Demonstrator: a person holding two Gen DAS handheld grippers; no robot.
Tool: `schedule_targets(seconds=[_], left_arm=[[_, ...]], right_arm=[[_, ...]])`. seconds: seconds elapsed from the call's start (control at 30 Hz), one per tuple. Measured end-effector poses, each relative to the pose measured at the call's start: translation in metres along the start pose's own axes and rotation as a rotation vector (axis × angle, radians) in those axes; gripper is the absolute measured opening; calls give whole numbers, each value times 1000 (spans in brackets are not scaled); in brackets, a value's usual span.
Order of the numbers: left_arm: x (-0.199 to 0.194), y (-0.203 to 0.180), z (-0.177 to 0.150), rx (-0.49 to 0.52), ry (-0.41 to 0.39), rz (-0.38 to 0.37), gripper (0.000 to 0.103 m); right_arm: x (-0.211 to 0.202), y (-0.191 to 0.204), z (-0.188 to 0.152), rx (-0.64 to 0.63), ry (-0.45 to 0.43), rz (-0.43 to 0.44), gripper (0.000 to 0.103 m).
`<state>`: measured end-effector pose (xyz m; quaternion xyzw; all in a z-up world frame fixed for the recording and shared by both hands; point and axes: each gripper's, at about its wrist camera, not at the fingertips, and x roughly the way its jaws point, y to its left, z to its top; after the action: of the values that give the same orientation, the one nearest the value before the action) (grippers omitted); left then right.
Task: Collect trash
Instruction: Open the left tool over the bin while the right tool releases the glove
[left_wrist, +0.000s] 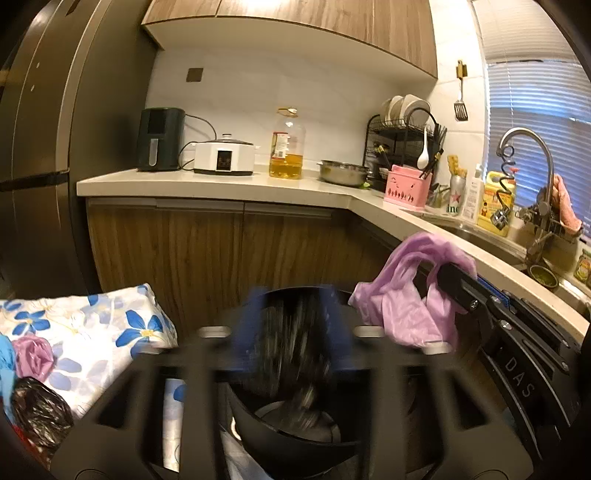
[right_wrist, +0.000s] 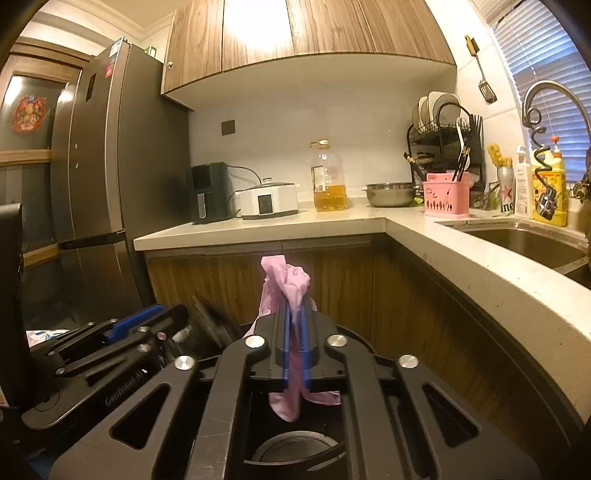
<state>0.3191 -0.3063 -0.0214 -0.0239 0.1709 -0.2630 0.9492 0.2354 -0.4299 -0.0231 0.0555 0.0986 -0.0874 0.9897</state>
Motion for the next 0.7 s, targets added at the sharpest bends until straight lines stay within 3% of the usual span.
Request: schedule_targets(seconds=[0.1,0.27,0.37,0.47,0.6,0.7], left_arm=[[4,7,-2,-26,17,0,57],[-3,17,-5,-55,18,44,71],[-16,20,-8,-61,5,78,83],[-31,22,-10,-69,-6,103,92],[-57,24,-15,-63,-24,132,95],[-80,27,-20,-66,-32,151,97]], right_arm=[[2,-4,0,13,3,0,28],[-2,-8,-1,24,6,-12,31],[-9,-8,-2,39,11,-11,40],[-19,-7,-4,57,16,-5,55],[-37,-1,-9,78,32,9,70],[-50,6,-12,78,44,24,75]])
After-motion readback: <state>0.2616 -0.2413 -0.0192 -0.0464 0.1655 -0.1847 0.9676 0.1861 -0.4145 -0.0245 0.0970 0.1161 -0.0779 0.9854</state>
